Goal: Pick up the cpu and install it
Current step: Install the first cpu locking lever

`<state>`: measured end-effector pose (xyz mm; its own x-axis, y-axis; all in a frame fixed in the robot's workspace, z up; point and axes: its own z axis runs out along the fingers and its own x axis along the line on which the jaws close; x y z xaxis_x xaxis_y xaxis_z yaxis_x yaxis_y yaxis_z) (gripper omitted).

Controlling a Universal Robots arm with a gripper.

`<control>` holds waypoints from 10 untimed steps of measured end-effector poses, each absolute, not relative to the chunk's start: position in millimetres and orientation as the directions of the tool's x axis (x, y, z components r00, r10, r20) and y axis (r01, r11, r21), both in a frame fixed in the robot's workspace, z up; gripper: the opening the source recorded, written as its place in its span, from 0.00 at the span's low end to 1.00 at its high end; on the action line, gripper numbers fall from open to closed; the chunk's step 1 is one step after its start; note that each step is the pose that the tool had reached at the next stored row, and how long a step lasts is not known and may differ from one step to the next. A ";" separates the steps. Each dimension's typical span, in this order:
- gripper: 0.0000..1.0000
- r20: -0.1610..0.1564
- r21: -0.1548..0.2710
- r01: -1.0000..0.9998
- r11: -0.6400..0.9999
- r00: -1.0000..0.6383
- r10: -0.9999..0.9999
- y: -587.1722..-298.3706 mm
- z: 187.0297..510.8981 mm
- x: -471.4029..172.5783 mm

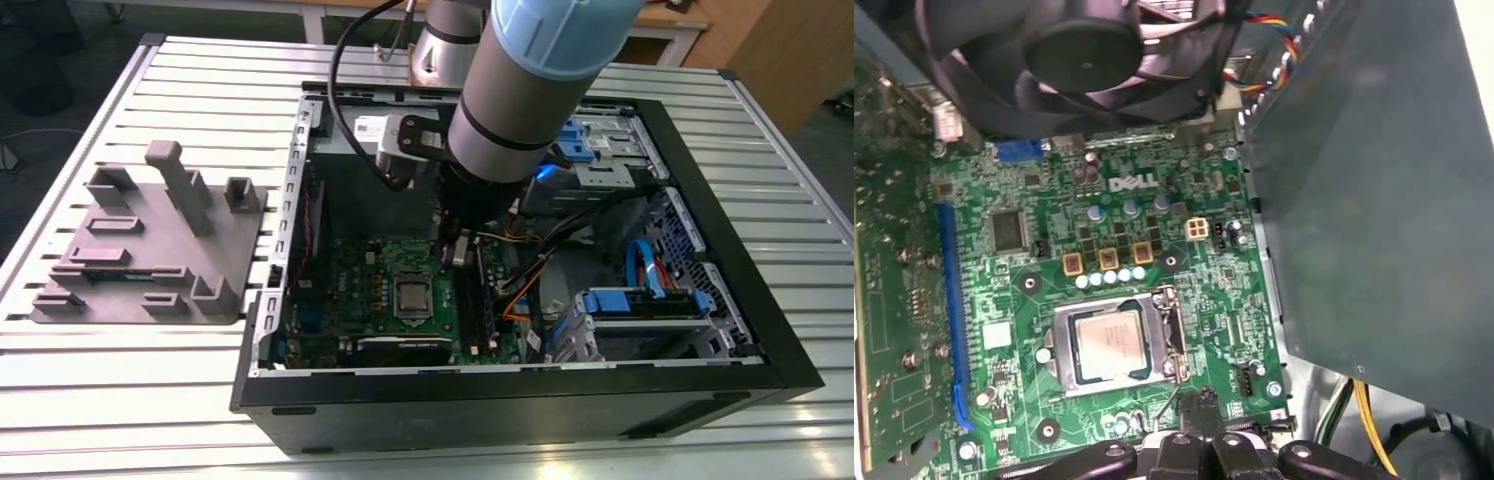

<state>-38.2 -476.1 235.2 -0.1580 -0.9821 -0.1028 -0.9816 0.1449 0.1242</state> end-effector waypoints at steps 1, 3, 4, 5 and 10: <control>0.10 -0.103 0.123 -0.983 0.134 -0.146 -0.984 -476.4 235.1 -38.2; 0.10 -0.104 0.117 -0.985 0.124 -0.137 -0.985 -477.9 235.0 -38.9; 0.10 -0.104 0.115 -0.986 0.123 -0.135 -0.985 -479.4 235.0 -39.7; 0.10 -0.104 0.114 -0.986 0.121 -0.133 -0.986 -480.9 235.0 -40.1; 0.10 -0.085 0.112 -0.987 0.113 -0.122 -0.989 -483.3 234.5 -40.2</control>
<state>-40.2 -483.3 234.5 -0.1225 -0.9889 -0.0846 -0.9873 0.1127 0.1120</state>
